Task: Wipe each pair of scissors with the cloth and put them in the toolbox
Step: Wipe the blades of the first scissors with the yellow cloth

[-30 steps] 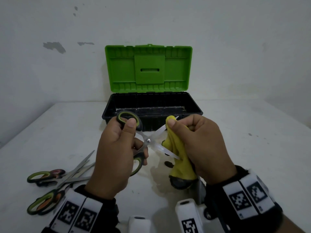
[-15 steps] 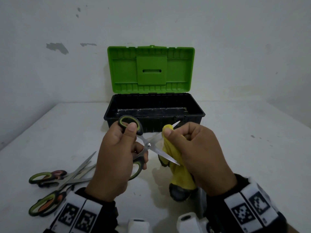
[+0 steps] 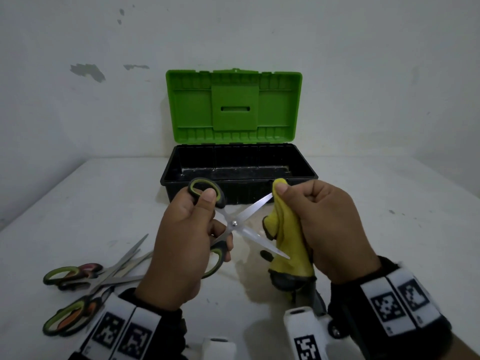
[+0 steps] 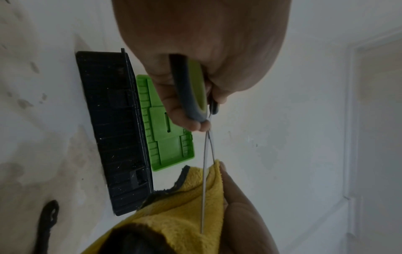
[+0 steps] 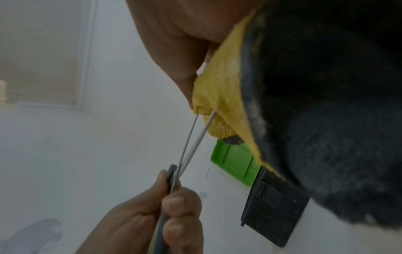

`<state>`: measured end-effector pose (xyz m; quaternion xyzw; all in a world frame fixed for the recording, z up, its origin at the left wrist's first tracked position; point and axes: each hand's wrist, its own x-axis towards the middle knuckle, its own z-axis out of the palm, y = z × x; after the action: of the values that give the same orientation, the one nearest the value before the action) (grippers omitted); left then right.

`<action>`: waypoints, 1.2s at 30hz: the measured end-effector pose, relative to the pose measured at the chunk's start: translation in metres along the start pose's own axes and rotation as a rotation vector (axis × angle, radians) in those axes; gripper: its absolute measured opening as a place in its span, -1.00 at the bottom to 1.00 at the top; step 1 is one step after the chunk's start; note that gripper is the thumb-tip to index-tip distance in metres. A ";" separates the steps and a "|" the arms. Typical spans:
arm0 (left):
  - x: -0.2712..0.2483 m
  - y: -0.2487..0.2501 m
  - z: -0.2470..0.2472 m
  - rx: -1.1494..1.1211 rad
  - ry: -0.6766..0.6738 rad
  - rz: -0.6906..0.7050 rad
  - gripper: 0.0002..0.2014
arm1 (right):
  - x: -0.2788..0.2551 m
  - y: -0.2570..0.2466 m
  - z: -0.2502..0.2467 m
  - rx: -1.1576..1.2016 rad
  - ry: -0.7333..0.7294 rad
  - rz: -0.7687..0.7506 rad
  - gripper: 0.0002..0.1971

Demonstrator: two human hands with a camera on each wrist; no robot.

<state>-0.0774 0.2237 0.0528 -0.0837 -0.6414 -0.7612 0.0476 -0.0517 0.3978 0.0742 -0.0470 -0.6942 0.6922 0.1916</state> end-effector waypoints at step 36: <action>-0.016 -0.003 0.000 0.643 0.012 0.678 -0.80 | 0.002 0.015 0.005 -0.243 0.036 -0.110 -0.68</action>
<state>-0.0625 0.2239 0.0468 -0.2651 -0.7808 -0.4657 0.3212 -0.0582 0.3945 0.0601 -0.0441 -0.7710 0.5904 0.2344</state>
